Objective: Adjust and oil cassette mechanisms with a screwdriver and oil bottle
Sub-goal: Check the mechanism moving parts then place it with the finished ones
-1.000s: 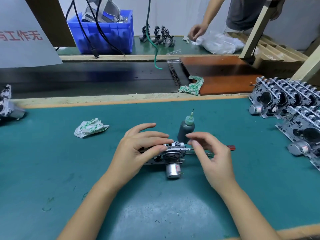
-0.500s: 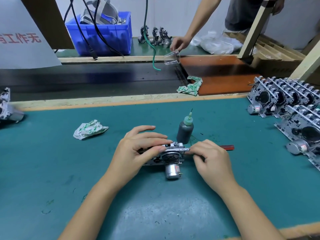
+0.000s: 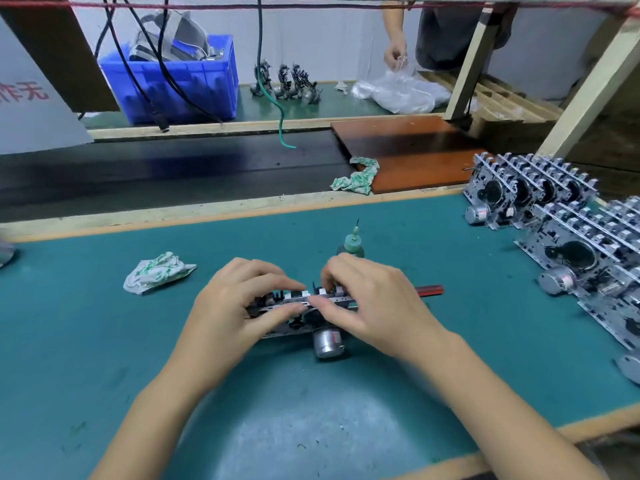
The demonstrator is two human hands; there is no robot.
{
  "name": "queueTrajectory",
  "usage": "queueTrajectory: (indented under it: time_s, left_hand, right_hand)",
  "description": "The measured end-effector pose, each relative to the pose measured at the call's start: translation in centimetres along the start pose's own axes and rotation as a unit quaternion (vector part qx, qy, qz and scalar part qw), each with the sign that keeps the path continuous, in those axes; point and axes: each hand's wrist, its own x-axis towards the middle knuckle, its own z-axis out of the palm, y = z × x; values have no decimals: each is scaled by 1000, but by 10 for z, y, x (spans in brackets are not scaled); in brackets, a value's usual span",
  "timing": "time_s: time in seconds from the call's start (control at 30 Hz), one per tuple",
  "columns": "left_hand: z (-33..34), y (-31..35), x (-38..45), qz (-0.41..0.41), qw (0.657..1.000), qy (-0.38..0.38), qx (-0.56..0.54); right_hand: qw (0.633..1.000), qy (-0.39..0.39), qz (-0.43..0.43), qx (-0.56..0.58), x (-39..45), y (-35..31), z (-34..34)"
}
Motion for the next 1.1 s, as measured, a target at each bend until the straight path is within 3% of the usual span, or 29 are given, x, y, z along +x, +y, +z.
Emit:
queueTrajectory:
  time_s: [0.07, 0.17, 0.27, 0.43, 0.63, 0.77, 0.93, 1.1]
  left_hand:
    - [-6, 3, -1, 15, 998, 4, 54]
    - [-12, 10, -3, 33, 994, -8, 108]
    - [-17, 16, -3, 65, 989, -31, 129]
    - [-13, 39, 20, 166, 974, -77, 130]
    - [38, 90, 97, 208, 954, -217, 20]
    - [81, 122, 162, 231, 927, -291, 45]
    - [137, 154, 205, 301, 905, -250, 170]
    - [184, 159, 207, 276, 916, -190, 219]
  right_hand:
    - [996, -76, -31, -28, 13, -1, -7]
    - [984, -120, -101, -89, 26, 2, -11]
    - [979, -119, -137, -90, 21, -1, -14]
    - [987, -70, -123, -70, -11, 4, -42]
    - [991, -47, -15, -124, -48, 42, -112]
    - [979, -59, 78, -180, -58, 79, -143]
    - [948, -39, 205, -240, -68, 125, -158]
    - [904, -61, 281, -318, -73, 155, -157]
